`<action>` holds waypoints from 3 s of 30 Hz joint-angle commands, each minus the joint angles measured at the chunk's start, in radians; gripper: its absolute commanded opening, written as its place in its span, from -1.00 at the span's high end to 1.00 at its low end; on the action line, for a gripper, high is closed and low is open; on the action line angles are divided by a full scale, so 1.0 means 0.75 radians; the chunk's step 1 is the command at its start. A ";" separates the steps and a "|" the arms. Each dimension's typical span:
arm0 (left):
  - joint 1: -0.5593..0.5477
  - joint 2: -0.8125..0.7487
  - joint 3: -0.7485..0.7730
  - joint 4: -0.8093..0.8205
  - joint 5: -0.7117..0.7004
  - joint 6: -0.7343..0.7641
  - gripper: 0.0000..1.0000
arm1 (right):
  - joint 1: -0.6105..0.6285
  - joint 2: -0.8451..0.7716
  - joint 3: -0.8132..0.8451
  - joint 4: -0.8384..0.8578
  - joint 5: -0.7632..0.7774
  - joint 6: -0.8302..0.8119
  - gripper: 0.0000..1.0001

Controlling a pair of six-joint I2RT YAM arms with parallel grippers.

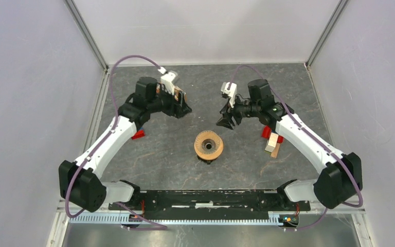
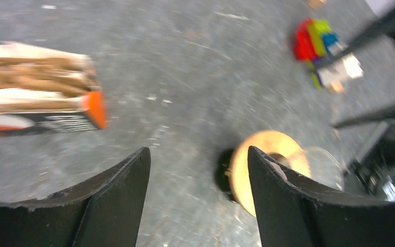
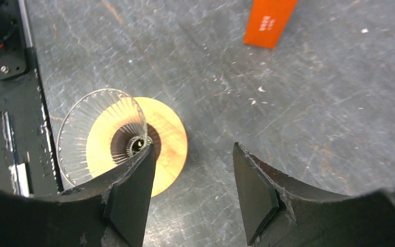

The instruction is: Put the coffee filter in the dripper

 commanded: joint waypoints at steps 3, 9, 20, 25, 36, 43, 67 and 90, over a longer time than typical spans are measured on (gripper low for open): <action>0.191 0.111 0.176 -0.015 -0.319 -0.070 -0.51 | -0.089 -0.146 -0.092 0.210 -0.074 0.062 -0.27; 0.246 0.276 0.322 0.020 -0.515 0.002 -0.29 | -0.145 -0.198 -0.224 0.332 -0.126 0.105 -0.25; 0.342 0.518 0.455 0.018 -0.546 -0.067 -0.06 | -0.198 -0.250 -0.328 0.406 -0.184 0.135 -0.23; 0.347 0.566 0.488 0.021 -0.525 -0.089 -0.04 | -0.206 -0.256 -0.355 0.421 -0.189 0.146 -0.23; 0.355 0.625 0.507 0.044 -0.494 -0.110 0.11 | -0.215 -0.256 -0.376 0.440 -0.198 0.165 -0.23; 0.355 0.665 0.537 0.025 -0.481 -0.118 0.15 | -0.222 -0.262 -0.386 0.443 -0.197 0.168 -0.23; 0.378 0.661 0.558 0.053 -0.452 -0.134 0.96 | -0.233 -0.249 -0.419 0.486 -0.214 0.201 -0.21; 0.386 0.518 0.490 -0.004 -0.421 -0.126 0.28 | -0.244 -0.225 -0.428 0.518 -0.240 0.232 -0.20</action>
